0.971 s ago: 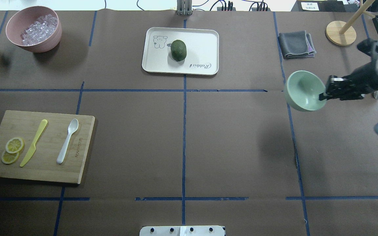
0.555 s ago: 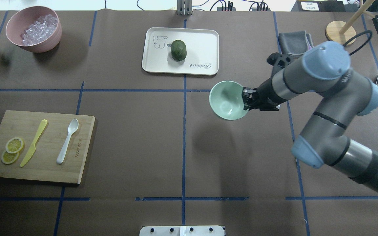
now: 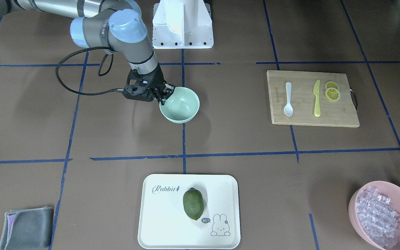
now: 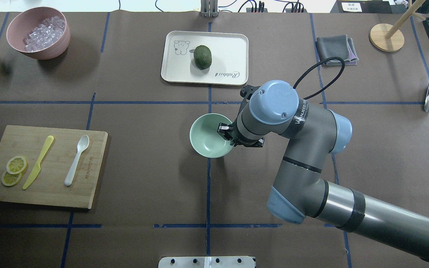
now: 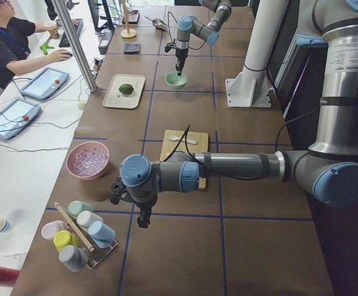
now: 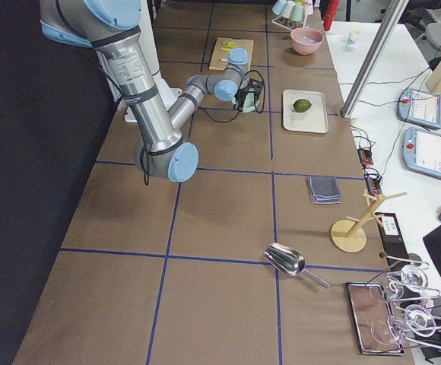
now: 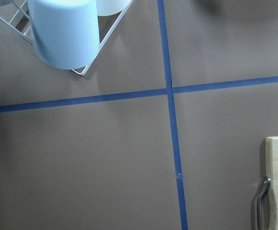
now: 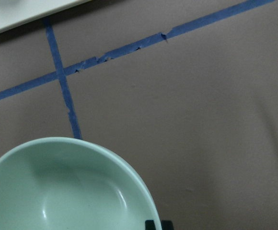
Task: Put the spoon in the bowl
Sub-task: 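Slide the pale green bowl with the right gripper toward the table centre, then release the bowl and raise the right gripper while the left gripper nears the spoon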
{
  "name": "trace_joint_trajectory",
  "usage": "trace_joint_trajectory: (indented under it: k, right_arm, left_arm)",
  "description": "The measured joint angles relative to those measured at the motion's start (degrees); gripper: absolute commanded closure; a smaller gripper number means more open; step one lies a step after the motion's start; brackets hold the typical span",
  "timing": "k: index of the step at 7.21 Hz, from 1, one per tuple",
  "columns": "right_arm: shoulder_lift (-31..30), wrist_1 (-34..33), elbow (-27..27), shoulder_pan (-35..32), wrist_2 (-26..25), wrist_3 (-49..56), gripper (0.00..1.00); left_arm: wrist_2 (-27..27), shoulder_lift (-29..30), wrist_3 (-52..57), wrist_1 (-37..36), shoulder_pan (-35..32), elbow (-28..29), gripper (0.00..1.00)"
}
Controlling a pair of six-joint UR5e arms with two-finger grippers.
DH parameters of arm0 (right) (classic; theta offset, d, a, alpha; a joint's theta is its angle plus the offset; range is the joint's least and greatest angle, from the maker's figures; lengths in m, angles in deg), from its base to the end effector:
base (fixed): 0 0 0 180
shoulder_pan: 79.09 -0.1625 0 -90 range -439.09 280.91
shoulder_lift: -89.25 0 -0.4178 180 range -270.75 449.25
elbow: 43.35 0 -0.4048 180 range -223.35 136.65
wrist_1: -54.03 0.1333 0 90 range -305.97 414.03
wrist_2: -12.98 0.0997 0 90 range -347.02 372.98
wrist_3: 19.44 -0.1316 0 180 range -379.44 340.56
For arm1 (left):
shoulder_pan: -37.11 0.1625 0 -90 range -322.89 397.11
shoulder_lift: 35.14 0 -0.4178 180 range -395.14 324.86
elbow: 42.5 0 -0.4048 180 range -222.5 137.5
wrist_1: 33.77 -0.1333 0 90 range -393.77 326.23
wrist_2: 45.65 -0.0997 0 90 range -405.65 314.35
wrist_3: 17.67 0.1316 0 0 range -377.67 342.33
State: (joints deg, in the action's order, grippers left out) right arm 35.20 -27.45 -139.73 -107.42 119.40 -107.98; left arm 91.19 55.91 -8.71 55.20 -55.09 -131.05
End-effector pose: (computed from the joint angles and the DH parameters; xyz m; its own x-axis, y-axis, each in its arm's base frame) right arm -0.5753 -0.4193 0.2305 0.5622 0.2753 0.7798 -0.2480 0.9557 -0.1587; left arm -0.0569 -0.5081 0.6755 0.6805 0.1117 -0.7242 -0.0684 0.9937 0.0889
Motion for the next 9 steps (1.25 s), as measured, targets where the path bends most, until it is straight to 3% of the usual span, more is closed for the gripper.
trace_joint_trajectory:
  k: [2,6,7,9]
  right_arm:
    - [1.14,-0.12,1.35,1.41,-1.22,-0.15,0.0]
    - [1.2,-0.9,-0.67,-0.41,-0.18,0.52,0.0]
    - [0.9,-3.75,-2.62,-2.34,1.08,1.79,0.0]
    - [0.43,-17.46,-8.65,-7.0,2.12,11.28,0.0]
  left_arm:
    - [0.0,0.0,0.0,0.06,0.0,-0.03,0.0]
    - [-0.06,1.03,-3.96,0.99,1.06,-1.05,0.0]
    - [-0.27,1.62,-10.88,2.86,3.7,-3.49,0.0]
    - [-2.29,1.69,-28.67,6.08,13.42,-12.3,0.0]
